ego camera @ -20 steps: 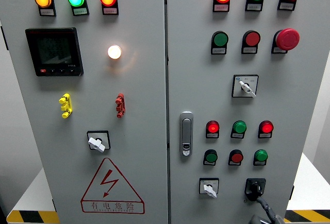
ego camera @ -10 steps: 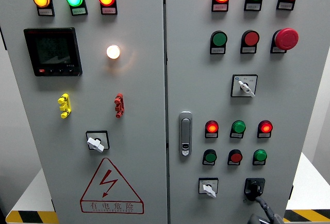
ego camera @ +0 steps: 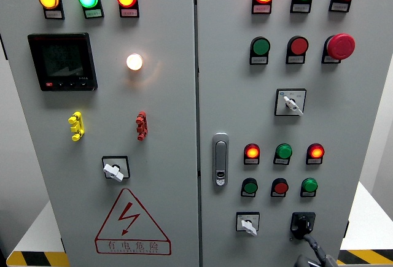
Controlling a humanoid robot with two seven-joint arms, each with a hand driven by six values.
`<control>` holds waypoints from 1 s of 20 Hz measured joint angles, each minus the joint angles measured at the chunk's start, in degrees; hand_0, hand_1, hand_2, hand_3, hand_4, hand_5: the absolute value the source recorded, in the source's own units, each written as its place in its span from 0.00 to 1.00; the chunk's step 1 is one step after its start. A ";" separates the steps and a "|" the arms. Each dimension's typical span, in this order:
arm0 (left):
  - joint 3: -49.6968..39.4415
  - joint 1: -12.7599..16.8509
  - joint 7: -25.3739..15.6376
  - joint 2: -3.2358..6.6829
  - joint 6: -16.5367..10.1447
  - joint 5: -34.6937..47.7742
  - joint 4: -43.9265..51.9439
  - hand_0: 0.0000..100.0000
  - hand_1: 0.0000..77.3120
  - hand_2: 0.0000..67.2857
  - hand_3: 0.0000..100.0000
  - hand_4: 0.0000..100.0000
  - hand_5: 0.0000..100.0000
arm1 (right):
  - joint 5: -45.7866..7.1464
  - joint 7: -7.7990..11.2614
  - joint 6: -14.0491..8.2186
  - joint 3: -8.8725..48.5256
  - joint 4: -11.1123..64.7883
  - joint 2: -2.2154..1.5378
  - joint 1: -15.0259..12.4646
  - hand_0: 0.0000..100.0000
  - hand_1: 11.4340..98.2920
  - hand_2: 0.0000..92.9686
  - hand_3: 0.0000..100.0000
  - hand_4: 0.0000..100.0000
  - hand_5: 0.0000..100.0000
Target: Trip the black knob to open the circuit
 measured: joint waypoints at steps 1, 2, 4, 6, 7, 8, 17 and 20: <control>0.00 0.00 0.00 0.00 0.00 0.00 0.00 0.00 0.04 0.19 0.21 0.07 0.01 | 0.03 -0.04 0.00 -0.04 0.01 0.00 0.00 1.00 0.74 0.00 0.89 0.97 1.00; 0.00 -0.01 0.00 0.00 0.00 0.00 0.00 0.00 0.04 0.19 0.21 0.07 0.01 | 0.03 -0.07 0.00 -0.19 0.02 0.00 0.00 1.00 0.74 0.00 0.89 0.97 1.00; 0.00 -0.04 0.00 0.00 0.00 0.00 0.00 0.00 0.04 0.19 0.21 0.07 0.01 | 0.04 -0.15 0.00 -0.34 0.08 0.00 0.00 1.00 0.74 0.00 0.89 0.97 1.00; 0.00 -0.05 0.00 -0.02 0.00 0.00 0.00 0.00 0.04 0.19 0.21 0.07 0.01 | 0.04 -0.18 0.00 -0.42 0.10 0.00 0.00 1.00 0.74 0.00 0.89 0.97 1.00; 0.00 -0.05 0.00 -0.02 0.00 0.00 0.00 0.00 0.04 0.19 0.21 0.07 0.01 | 0.04 -0.24 0.00 -0.52 0.11 0.00 0.01 1.00 0.73 0.00 0.89 0.97 1.00; 0.00 -0.05 0.00 -0.01 0.00 0.00 0.00 0.00 0.04 0.19 0.21 0.07 0.01 | 0.04 -0.31 0.04 -0.74 0.20 0.00 0.01 1.00 0.73 0.00 0.89 0.97 1.00; 0.00 -0.05 0.00 -0.01 0.00 0.00 0.00 0.00 0.04 0.19 0.21 0.07 0.01 | -0.04 -0.44 0.04 -1.06 0.27 0.00 0.00 1.00 0.71 0.00 0.90 0.97 1.00; 0.00 -0.05 0.00 -0.01 0.00 0.00 0.00 0.00 0.04 0.19 0.21 0.07 0.01 | -0.05 -0.44 0.01 -1.06 0.27 0.08 -0.09 1.00 0.71 0.00 0.90 0.98 1.00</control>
